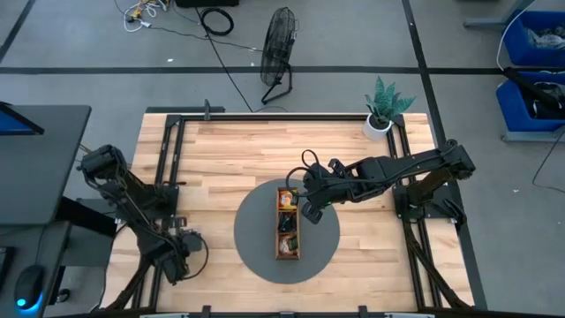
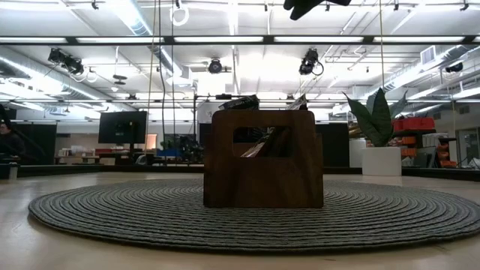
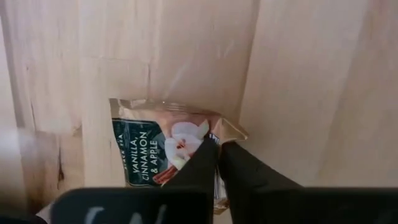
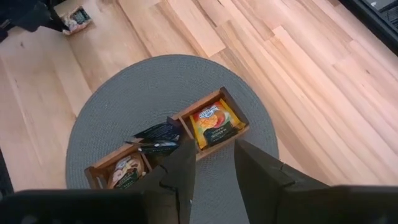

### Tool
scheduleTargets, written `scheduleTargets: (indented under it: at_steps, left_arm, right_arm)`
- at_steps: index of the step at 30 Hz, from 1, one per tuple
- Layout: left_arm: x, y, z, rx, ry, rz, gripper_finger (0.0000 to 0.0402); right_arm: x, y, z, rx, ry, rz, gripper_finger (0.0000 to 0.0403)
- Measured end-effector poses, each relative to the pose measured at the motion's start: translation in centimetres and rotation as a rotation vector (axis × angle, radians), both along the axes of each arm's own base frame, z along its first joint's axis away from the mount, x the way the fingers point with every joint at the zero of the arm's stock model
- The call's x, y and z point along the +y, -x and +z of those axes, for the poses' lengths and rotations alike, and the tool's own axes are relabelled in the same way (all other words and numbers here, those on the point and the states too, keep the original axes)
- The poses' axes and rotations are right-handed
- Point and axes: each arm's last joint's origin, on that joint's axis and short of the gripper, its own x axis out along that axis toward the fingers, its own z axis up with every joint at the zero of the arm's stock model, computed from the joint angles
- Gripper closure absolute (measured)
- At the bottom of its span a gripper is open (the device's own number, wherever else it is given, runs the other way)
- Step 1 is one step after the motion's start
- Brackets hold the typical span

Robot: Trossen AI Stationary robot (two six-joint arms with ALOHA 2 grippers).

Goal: Pick & Place Tea
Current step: Put the brown tea bag into the bottom section of the wooden organizer

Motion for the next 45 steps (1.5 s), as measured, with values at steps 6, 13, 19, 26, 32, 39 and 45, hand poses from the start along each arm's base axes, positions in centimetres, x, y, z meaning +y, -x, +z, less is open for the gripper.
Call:
scheduleTargets:
  at_steps: [6,13,19,26,32,39,45]
  left_arm:
    - [0.5,-0.9,0.8,0.011,-0.015,0.023,0.0391]
    - [0.0,-3.1,4.3,-0.076,-0.111,-0.103,0.0394]
    - [0.7,-5.5,7.7,-0.158,-0.240,-0.175,0.0395]
    - [1.8,-8.6,11.1,-0.265,-0.365,-0.277,0.0396]
    - [3.2,-10.7,13.4,-0.312,-0.472,-0.337,0.0395]
    - [4.5,-12.9,16.1,-0.365,-0.572,-0.424,0.0395]
    - [5.3,-14.7,18.7,-0.449,-0.632,-0.494,0.0396]
  right_arm:
    - [0.1,-0.1,0.0,-0.001,-0.029,0.014,0.0284]
    - [-0.3,-0.4,0.6,-0.057,-0.096,0.040,0.0284]
    - [-1.8,-0.3,2.3,-0.168,-0.154,0.030,0.0284]
    - [-3.0,-0.9,3.6,-0.281,-0.308,0.119,0.0284]
    - [-3.9,-1.4,4.1,-0.340,-0.359,0.133,0.0284]
    - [-5.9,-1.9,4.7,-0.412,-0.448,0.098,0.0284]
    - [-8.1,-2.0,4.7,-0.400,-0.574,0.093,0.0284]
